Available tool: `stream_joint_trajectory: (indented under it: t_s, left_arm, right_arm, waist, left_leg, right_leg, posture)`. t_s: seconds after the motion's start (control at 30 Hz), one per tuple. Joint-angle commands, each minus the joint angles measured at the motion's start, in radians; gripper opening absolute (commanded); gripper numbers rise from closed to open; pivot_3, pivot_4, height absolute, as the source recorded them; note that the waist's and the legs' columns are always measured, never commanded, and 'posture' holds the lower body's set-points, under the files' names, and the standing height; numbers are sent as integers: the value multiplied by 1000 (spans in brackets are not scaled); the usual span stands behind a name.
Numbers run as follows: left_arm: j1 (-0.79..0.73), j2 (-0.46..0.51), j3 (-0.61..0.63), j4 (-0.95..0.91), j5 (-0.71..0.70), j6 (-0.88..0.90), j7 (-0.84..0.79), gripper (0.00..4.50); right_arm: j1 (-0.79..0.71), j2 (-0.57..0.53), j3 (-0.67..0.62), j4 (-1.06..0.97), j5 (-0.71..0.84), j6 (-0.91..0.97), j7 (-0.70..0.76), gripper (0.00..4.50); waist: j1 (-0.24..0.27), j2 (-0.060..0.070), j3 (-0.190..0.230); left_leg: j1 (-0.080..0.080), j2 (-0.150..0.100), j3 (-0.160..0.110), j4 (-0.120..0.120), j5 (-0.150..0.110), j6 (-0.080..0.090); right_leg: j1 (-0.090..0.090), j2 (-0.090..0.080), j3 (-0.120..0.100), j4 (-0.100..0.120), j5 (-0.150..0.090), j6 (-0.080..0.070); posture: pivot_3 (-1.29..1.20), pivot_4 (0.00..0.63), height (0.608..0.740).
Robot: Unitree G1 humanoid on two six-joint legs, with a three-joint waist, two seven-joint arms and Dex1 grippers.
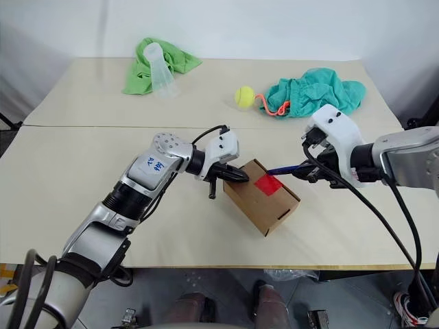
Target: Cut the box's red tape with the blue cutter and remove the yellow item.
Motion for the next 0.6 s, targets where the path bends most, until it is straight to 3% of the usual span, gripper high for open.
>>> stream_joint_trajectory:
  t_s: [0.03,0.6]
  left_arm:
    - [40,3,-46,40,49,33,14,0]
    - [36,2,-43,53,52,30,18,0]
  right_arm:
    - [5,-42,34,-11,42,23,49,144]
    - [13,-133,56,-39,47,23,144,144]
  waist:
    - [1,0,0]
    - [5,0,0]
  left_leg:
    - [0,0,0,0,0,0]
    - [0,0,0,0,-1,0]
  right_leg:
    - [0,0,0,0,0,0]
    - [0,0,0,-1,0,0]
  posture:
    - [0,150,740]
    - [0,150,740]
